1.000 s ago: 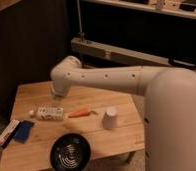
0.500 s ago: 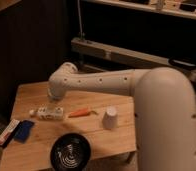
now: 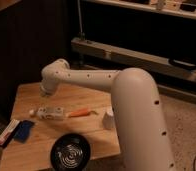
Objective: Stand the bottle upright
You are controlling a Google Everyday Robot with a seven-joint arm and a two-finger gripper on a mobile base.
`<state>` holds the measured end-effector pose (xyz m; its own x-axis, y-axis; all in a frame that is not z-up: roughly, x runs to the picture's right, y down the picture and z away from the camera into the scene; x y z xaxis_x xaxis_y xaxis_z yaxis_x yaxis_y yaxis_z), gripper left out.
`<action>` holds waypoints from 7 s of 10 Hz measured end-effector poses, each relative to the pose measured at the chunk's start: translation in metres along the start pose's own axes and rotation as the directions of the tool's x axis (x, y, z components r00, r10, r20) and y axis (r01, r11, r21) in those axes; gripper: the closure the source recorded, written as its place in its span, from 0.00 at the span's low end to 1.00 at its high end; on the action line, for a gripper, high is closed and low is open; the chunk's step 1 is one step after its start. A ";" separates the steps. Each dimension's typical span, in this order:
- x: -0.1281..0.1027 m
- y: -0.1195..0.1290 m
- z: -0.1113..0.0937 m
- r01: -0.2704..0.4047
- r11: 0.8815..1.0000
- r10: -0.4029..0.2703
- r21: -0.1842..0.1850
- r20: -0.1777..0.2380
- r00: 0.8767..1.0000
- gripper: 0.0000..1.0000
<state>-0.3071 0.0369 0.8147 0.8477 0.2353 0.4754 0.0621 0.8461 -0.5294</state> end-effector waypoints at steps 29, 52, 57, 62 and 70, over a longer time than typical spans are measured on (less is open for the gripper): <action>-0.028 0.053 0.093 0.037 0.980 -0.048 -0.193 -0.052 0.997 0.45; -0.038 0.031 0.076 -0.011 0.992 0.011 -0.129 0.003 1.000 1.00; -0.020 0.032 0.055 -0.071 0.990 0.082 -0.123 0.088 0.993 1.00; -0.024 0.021 0.022 -0.074 0.993 0.094 -0.094 0.224 0.970 1.00; -0.030 0.007 -0.013 -0.040 0.997 0.065 -0.060 0.509 0.858 1.00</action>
<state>-0.3253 0.0293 0.7872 0.4632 0.5005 0.7314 0.0600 0.8057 -0.5893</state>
